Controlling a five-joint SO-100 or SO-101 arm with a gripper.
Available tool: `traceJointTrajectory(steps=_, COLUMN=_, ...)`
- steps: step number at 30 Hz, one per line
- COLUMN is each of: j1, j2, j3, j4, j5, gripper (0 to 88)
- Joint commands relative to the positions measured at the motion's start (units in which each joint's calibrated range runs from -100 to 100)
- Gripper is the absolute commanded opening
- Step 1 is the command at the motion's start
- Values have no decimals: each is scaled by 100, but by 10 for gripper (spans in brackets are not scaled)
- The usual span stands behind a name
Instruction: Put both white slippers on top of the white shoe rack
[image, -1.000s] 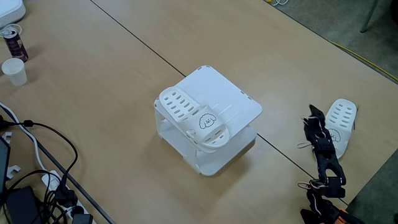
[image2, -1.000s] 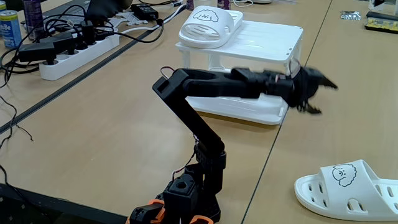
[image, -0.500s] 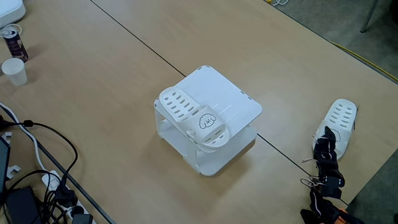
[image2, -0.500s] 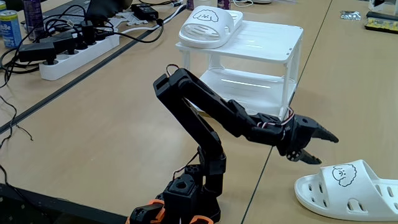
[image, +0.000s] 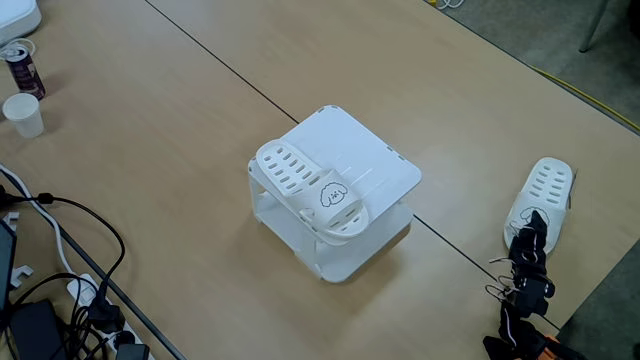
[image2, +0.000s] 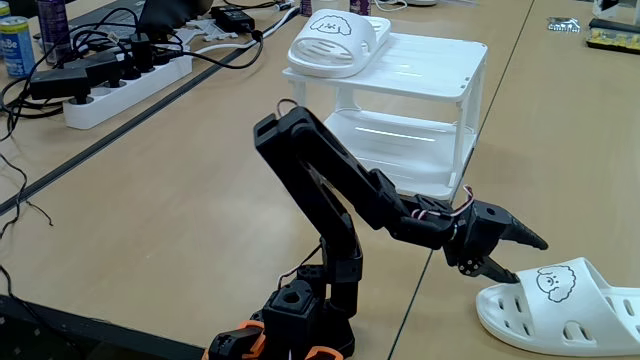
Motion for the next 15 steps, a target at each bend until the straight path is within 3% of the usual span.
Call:
traceJointTrajectory(steps=1, j1=117, j2=500, j3=-49, j4=-637, j5=42, gripper=264)
traceJointTrajectory(steps=15, j1=59, j2=954, j3=195, j4=-1103, j5=42, gripper=265)
